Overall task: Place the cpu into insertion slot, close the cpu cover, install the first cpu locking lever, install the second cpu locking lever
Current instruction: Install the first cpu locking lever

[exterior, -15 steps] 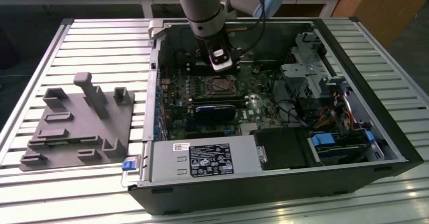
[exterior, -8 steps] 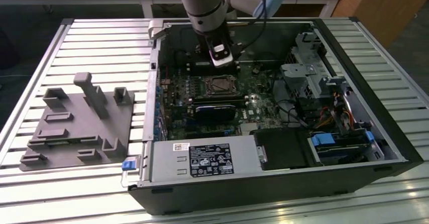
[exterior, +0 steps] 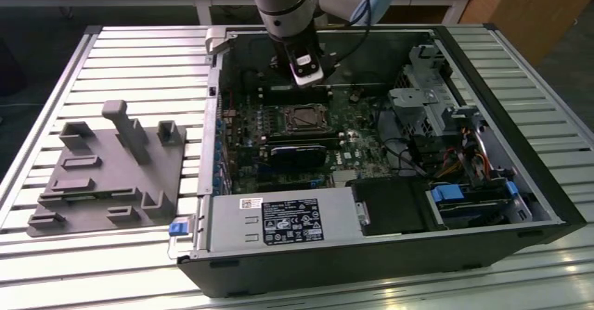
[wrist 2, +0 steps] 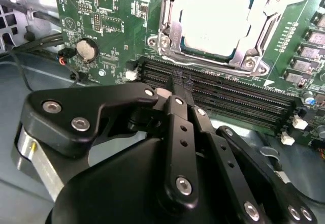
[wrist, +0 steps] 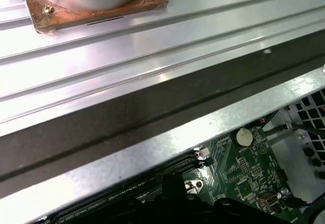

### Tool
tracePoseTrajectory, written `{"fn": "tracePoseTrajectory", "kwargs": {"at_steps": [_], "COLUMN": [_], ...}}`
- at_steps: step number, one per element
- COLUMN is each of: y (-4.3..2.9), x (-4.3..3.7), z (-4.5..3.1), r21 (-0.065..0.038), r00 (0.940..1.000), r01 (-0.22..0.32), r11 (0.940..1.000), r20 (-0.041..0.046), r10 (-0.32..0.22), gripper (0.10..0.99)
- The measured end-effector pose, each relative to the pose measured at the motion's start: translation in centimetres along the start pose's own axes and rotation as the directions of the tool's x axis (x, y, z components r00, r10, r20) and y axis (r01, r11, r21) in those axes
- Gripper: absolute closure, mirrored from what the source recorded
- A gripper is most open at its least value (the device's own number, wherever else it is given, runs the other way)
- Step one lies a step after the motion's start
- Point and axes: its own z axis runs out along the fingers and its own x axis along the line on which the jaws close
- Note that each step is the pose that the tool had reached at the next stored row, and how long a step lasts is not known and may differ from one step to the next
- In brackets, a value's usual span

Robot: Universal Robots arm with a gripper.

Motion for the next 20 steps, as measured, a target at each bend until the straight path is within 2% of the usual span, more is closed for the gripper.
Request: {"fn": "tracePoseTrajectory", "kwargs": {"at_steps": [6,7,9,12,15,20], "y": [0.01,0.01,0.01,0.01,0.02,-0.11], "x": [-0.01,-0.01,-0.02,-0.05,-0.12,-0.28], "z": [-0.04,-0.03,-0.01,0.03,0.04,0.05], "r21": [0.001,0.002,0.014,0.039,0.070,0.131], "r00": [1.0000,1.0000,0.9999,0.9997,0.9993,0.9987], "r01": [0.000,0.000,0.001,0.003,0.007,0.020], "r11": [1.0000,1.0000,0.9999,0.9992,0.9975,0.9912], "r20": [-0.0006,-0.0021,-0.0104,-0.0246,-0.0384,-0.0491], "r10": [0.000,0.000,-0.001,-0.002,-0.005,-0.014], "gripper": [0.980,0.980,0.980,0.980,0.980,0.980]}}
